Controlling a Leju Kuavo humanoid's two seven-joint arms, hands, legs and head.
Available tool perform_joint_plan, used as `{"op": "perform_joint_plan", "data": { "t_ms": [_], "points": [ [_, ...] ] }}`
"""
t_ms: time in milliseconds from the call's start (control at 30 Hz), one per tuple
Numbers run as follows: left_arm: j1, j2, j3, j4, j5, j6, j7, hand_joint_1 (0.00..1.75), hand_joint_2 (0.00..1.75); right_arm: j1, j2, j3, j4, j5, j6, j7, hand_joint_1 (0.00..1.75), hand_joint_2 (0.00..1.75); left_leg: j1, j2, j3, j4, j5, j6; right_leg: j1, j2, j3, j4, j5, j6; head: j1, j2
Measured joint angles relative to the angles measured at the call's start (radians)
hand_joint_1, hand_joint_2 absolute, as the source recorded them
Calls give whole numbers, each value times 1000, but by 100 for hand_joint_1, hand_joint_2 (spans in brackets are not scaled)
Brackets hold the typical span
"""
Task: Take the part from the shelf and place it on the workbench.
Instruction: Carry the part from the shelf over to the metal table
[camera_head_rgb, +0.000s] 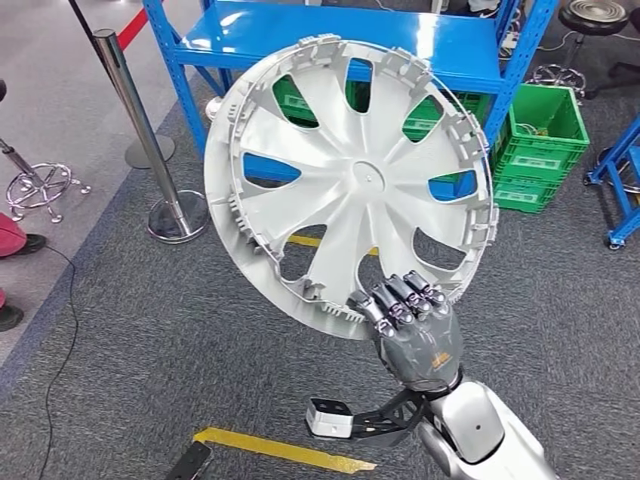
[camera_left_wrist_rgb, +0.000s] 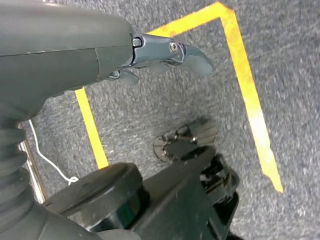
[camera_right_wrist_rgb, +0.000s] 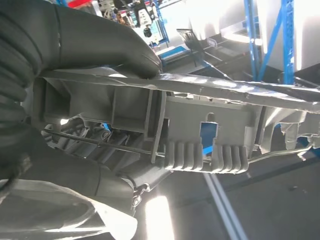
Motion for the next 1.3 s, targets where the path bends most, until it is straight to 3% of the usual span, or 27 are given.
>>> {"op": "perform_joint_plan", "data": {
  "t_ms": [33,100,133,200,233,267,300,367,433,567,900,1300],
  "points": [
    [0,-1,0,0,0,-3,-4,0,175,-1,0,1,1,0,0,0,175,175,0,0,-12,6,10,-10,1,1,54,-80,22,-7,0,0],
    [0,0,0,2,1,-7,-11,0,175,-4,0,3,1,0,0,0,175,175,1,-2,-47,66,-20,-34,1,1,102,-172,49,-34,-4,0],
    [0,0,1,2,2,-9,-14,0,175,-4,0,4,1,1,0,0,175,175,4,-2,-72,125,-55,-45,1,0,92,-170,60,-48,-6,0],
    [1,-1,1,4,3,-11,-16,0,175,-3,0,4,1,5,0,0,175,175,7,-3,-122,266,-132,-53,1,-1,78,-170,72,-57,-8,0],
    [2,-1,1,5,3,-12,-17,0,175,-2,0,4,1,7,0,-1,175,175,8,-3,-131,305,-147,-54,2,-1,71,-170,77,-57,-8,0],
    [2,-2,1,6,3,-12,-17,0,175,-1,0,4,1,10,0,-1,175,175,8,-3,-123,306,-143,-52,4,0,66,-169,80,-56,-8,0],
    [2,-2,1,6,3,-13,-17,0,175,0,0,4,1,12,0,-1,175,175,7,-3,-94,267,-121,-48,5,0,62,-168,83,-55,-8,0],
    [1,0,2,6,3,-13,-19,0,175,0,0,4,1,15,0,-1,175,175,5,-3,-10,128,-69,-34,9,1,58,-167,88,-52,-8,0],
    [0,1,2,7,3,-13,-21,0,175,0,0,4,0,21,0,-1,175,175,0,-3,41,31,-49,-22,11,0,53,-165,92,-46,-7,0],
    [5,0,2,9,3,-14,-24,0,175,2,0,3,0,30,0,-2,175,175,-4,-3,42,10,-45,-27,11,-1,44,-162,95,-50,-6,0],
    [1,1,3,12,2,-19,-25,0,175,2,0,-3,0,44,0,0,175,175,-11,-3,33,11,-36,-13,3,-1,40,-172,111,-31,-6,0],
    [0,1,3,13,-1,-21,-25,0,175,3,0,-4,0,33,0,-6,175,175,-11,-3,32,11,-35,-13,3,-1,38,-171,112,-30,-7,0]
  ]
}}
